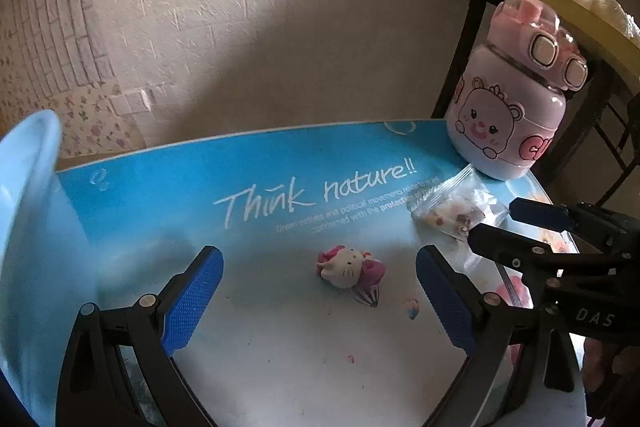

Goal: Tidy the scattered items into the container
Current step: 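Grasp the Hello Kitty figurine with the left gripper while the right grasps the snack bag, then carry the figurine and snack bag over the basin with both grippers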

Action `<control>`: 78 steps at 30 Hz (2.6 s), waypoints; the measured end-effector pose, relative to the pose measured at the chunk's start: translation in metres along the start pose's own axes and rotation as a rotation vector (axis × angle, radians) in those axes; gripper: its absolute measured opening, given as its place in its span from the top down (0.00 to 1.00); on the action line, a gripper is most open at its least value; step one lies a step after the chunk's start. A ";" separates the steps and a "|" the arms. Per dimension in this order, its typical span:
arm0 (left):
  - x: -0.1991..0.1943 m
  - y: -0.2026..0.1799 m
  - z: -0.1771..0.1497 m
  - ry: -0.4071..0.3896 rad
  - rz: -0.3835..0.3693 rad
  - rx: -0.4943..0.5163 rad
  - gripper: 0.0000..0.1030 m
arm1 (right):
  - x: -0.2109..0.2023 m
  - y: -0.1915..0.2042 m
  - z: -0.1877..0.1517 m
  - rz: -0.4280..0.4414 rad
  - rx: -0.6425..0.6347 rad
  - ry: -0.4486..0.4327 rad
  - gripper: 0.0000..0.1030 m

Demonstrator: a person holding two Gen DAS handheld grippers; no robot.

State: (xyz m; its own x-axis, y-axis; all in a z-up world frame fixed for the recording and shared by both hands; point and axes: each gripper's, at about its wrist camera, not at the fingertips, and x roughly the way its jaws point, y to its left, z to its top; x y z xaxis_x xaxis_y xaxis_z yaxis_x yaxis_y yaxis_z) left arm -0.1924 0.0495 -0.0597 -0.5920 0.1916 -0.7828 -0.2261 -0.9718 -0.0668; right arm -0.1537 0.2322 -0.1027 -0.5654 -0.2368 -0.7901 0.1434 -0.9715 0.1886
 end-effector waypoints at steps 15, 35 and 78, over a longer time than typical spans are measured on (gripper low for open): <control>0.011 0.002 -0.002 0.030 -0.051 0.052 0.45 | 0.009 0.015 0.003 0.051 -0.031 0.007 0.35; 0.003 0.003 -0.007 0.025 -0.075 0.076 0.67 | 0.016 0.028 0.009 -0.014 -0.082 -0.018 0.30; -0.101 0.006 -0.024 -0.123 -0.062 0.019 0.67 | -0.089 0.049 -0.028 0.048 -0.005 -0.088 0.40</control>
State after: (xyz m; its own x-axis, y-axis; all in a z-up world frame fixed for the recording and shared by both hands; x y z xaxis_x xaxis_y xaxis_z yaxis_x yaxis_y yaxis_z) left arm -0.1151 0.0212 0.0042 -0.6667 0.2679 -0.6955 -0.2789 -0.9551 -0.1005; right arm -0.0734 0.2056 -0.0394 -0.6267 -0.2834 -0.7259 0.1760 -0.9589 0.2223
